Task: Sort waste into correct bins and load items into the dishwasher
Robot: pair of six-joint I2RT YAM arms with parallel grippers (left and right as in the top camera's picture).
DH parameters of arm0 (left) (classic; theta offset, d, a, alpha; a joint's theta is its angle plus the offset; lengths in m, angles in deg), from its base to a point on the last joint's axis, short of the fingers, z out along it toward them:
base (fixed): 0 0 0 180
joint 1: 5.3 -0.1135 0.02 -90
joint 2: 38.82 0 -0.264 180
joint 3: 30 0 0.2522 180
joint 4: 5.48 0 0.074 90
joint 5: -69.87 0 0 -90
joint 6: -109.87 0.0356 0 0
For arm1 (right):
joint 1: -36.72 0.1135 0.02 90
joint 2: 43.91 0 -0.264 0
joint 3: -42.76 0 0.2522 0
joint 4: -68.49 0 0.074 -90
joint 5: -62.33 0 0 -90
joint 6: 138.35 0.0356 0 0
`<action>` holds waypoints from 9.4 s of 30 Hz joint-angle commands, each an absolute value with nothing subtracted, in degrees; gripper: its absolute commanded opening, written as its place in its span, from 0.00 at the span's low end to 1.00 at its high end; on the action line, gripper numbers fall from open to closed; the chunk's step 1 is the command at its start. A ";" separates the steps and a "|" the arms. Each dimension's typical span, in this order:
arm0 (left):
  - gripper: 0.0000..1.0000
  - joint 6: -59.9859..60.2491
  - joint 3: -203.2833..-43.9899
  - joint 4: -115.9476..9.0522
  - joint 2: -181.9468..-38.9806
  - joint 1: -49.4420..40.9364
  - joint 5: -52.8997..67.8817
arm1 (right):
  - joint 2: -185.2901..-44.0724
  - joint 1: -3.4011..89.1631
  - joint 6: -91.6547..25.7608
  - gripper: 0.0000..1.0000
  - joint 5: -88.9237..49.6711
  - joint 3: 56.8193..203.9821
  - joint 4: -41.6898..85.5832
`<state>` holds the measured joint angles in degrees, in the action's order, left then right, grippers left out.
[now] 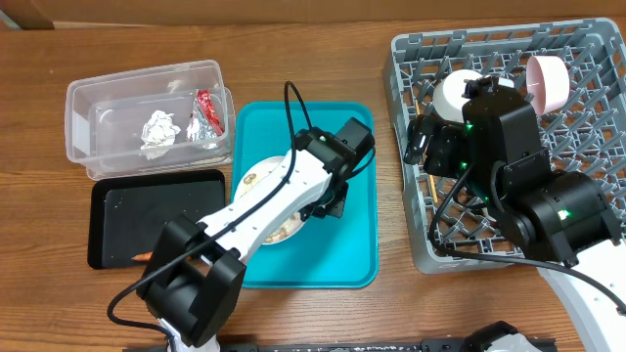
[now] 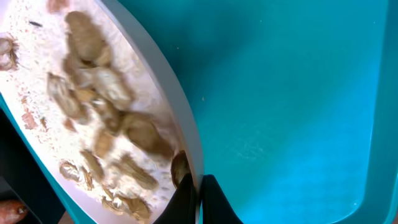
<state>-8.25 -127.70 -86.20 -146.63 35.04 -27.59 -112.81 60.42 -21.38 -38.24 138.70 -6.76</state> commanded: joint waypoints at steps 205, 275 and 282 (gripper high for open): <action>0.05 -24.18 -117.30 -76.78 -125.84 10.66 -36.14 | -112.70 60.31 -21.28 1.00 -38.76 139.02 -6.50; 0.04 -20.16 -107.22 -63.49 -112.84 -7.67 -15.66 | -112.70 60.31 -21.28 1.00 -38.74 139.02 -6.50; 0.04 -16.75 -102.98 -60.96 -107.44 -11.24 -8.36 | -112.70 60.31 -21.28 1.00 -38.76 139.02 -6.50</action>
<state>-20.08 -104.32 -61.48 -111.44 -9.77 -13.51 -112.81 60.42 -21.41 -38.24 138.70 -6.76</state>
